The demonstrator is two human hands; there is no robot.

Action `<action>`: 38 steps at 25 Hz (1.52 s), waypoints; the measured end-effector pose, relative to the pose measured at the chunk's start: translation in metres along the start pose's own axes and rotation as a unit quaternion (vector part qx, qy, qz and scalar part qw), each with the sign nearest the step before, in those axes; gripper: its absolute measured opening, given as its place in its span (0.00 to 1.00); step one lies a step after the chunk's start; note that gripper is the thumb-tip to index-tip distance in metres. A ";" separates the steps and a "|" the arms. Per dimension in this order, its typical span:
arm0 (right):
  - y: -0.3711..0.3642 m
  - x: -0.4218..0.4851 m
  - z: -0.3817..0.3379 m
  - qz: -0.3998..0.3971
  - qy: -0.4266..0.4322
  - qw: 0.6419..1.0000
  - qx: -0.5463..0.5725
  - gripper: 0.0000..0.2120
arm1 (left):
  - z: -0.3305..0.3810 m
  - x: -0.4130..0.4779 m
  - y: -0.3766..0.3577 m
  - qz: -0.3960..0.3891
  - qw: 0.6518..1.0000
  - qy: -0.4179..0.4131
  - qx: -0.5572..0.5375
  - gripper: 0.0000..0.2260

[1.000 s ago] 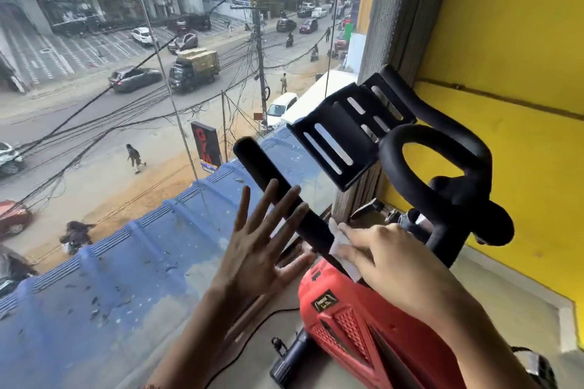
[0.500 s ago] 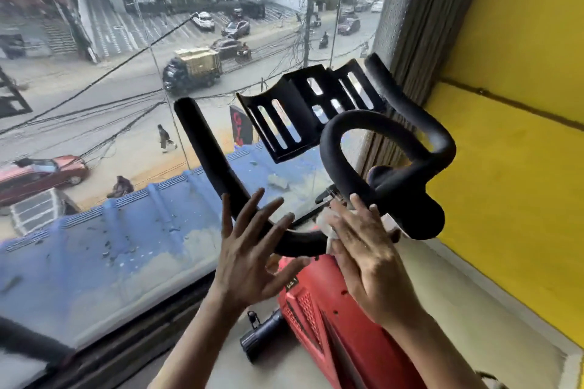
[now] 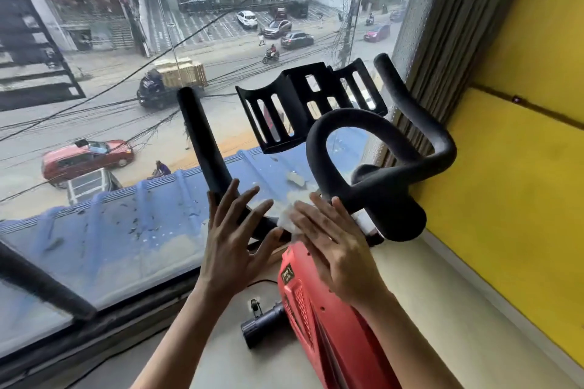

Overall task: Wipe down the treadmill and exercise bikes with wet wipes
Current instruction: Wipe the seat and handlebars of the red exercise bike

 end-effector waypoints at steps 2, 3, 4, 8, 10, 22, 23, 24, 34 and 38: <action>0.015 -0.003 0.026 0.038 -0.039 0.999 0.003 0.17 | 0.006 0.004 0.001 -0.022 0.999 0.002 0.024 0.25; 0.023 -0.003 0.035 0.063 -0.074 0.995 0.012 0.16 | 0.009 0.009 0.001 -0.035 0.999 0.003 0.042 0.25; 0.030 0.002 0.041 0.091 -0.107 0.990 0.027 0.16 | 0.011 0.017 0.002 -0.049 0.997 0.005 0.063 0.27; 0.045 0.071 0.054 0.107 -0.211 0.967 0.090 0.17 | 0.006 0.079 0.010 -0.125 0.985 0.037 0.110 0.32; 0.039 0.114 0.062 0.004 -0.233 0.966 0.113 0.17 | -0.007 0.123 0.011 -0.155 0.981 0.056 0.100 0.34; 0.027 0.124 0.063 -0.191 -0.136 0.971 0.052 0.10 | -0.054 0.168 -0.014 -0.299 0.923 0.017 0.240 0.39; 0.029 0.138 0.074 -0.168 -0.163 0.971 0.050 0.10 | -0.055 0.167 -0.015 -0.299 0.922 0.012 0.247 0.37; 0.033 0.148 0.083 -0.147 -0.191 0.969 0.057 0.10 | -0.056 0.166 -0.016 -0.296 0.920 0.009 0.255 0.34; 0.072 0.114 0.083 -0.165 -0.040 0.976 0.139 0.16 | -0.038 0.171 -0.007 -0.271 0.947 0.055 0.163 0.37; 0.061 0.137 0.129 -0.239 -0.068 0.968 0.049 0.32 | -0.006 0.180 -0.014 -0.219 0.973 0.040 0.055 0.35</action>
Point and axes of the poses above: each hand's wrist, its own x-axis towards the middle knuckle, its own y-axis out of the back of the hand, z = x × y, the point moved 1 cm from there along x, towards the middle knuckle, and after that the axes turned 10 degrees about -z, right-handed, at the moved point
